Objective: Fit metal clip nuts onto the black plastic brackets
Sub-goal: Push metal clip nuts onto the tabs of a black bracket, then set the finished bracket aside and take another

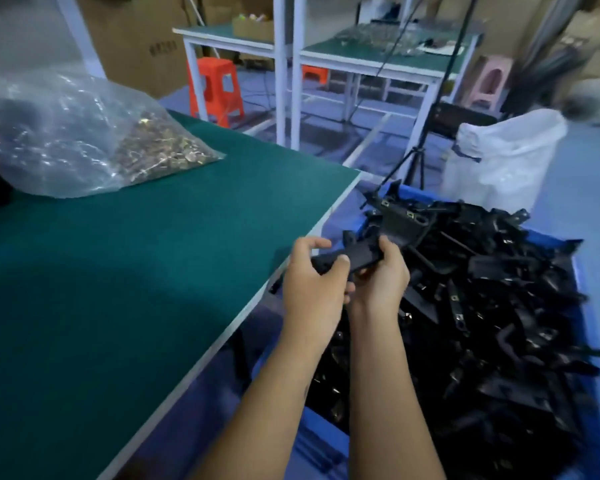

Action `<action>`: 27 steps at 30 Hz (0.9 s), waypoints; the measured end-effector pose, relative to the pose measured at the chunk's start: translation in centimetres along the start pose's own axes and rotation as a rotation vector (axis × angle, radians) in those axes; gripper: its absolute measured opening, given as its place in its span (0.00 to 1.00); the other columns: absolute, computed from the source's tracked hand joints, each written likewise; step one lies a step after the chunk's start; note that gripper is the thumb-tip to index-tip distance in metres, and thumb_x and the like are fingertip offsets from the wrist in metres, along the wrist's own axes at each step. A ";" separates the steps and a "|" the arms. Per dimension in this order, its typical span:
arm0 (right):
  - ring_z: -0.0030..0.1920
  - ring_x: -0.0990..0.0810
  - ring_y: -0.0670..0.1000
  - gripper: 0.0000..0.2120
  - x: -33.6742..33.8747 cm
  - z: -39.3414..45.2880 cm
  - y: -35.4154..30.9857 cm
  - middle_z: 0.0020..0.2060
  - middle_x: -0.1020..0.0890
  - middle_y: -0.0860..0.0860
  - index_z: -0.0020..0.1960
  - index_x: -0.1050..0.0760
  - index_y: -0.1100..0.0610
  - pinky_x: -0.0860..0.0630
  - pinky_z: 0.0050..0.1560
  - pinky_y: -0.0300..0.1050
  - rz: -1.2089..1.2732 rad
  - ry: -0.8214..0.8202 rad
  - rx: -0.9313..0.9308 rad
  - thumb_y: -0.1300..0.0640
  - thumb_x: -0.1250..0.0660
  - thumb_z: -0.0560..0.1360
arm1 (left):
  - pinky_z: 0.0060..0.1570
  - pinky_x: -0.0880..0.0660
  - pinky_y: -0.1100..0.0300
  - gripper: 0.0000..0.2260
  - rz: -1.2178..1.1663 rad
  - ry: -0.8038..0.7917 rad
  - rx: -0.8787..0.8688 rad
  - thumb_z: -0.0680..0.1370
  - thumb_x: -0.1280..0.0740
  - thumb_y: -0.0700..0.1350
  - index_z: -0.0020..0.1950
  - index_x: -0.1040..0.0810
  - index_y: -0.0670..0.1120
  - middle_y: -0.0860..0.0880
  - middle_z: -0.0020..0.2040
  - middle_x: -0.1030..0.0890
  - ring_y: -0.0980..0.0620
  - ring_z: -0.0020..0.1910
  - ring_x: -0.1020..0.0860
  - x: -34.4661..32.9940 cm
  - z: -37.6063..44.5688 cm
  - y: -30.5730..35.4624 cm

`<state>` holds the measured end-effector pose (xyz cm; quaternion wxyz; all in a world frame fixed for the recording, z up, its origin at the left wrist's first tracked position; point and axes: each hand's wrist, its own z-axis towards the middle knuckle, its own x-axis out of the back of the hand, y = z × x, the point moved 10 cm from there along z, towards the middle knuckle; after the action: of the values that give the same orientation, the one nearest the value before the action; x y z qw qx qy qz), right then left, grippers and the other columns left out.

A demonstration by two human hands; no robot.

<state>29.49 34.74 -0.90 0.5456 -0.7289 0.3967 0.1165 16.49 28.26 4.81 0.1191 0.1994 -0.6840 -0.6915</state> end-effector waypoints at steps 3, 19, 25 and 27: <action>0.37 0.20 0.54 0.05 6.1 1.7 -0.1 0.42 0.20 0.57 0.49 0.23 0.60 0.25 0.35 0.44 0.003 0.139 -0.019 0.59 0.36 0.78 | 0.38 0.19 0.52 0.11 0.282 -0.230 0.082 0.79 0.33 0.45 0.43 0.25 0.62 0.60 0.37 0.19 0.57 0.30 0.19 -3.8 -1.2 -4.5; 0.60 0.27 0.58 0.25 5.6 1.1 0.5 0.72 0.42 0.56 0.74 0.36 0.57 0.28 0.62 0.54 -0.413 0.379 0.029 0.57 0.35 0.78 | 0.34 0.27 0.66 0.11 0.248 -0.402 0.191 0.81 0.39 0.42 0.47 0.21 0.56 0.60 0.38 0.18 0.61 0.33 0.23 -2.3 -0.8 -4.5; 0.45 0.25 0.43 0.12 -7.4 -4.8 -2.8 0.60 0.35 0.53 0.59 0.26 0.59 0.28 0.47 0.36 -0.352 0.084 0.395 0.66 0.38 0.76 | 0.24 0.33 0.67 0.14 -0.056 -0.191 0.031 0.82 0.41 0.37 0.44 0.20 0.50 0.56 0.31 0.24 0.59 0.27 0.29 3.9 0.9 3.4; 0.42 0.28 0.34 0.09 -11.9 -7.5 -2.3 0.57 0.35 0.50 0.54 0.27 0.56 0.33 0.41 0.28 -0.384 -0.055 0.485 0.66 0.38 0.76 | 0.22 0.37 0.68 0.14 -0.136 -0.096 -0.020 0.82 0.41 0.36 0.42 0.21 0.48 0.57 0.27 0.27 0.60 0.23 0.32 7.2 1.4 5.6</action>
<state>21.25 33.63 10.74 0.7261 -0.6357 0.2533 -0.0671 8.86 26.20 9.52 0.0408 0.2108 -0.6669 -0.7136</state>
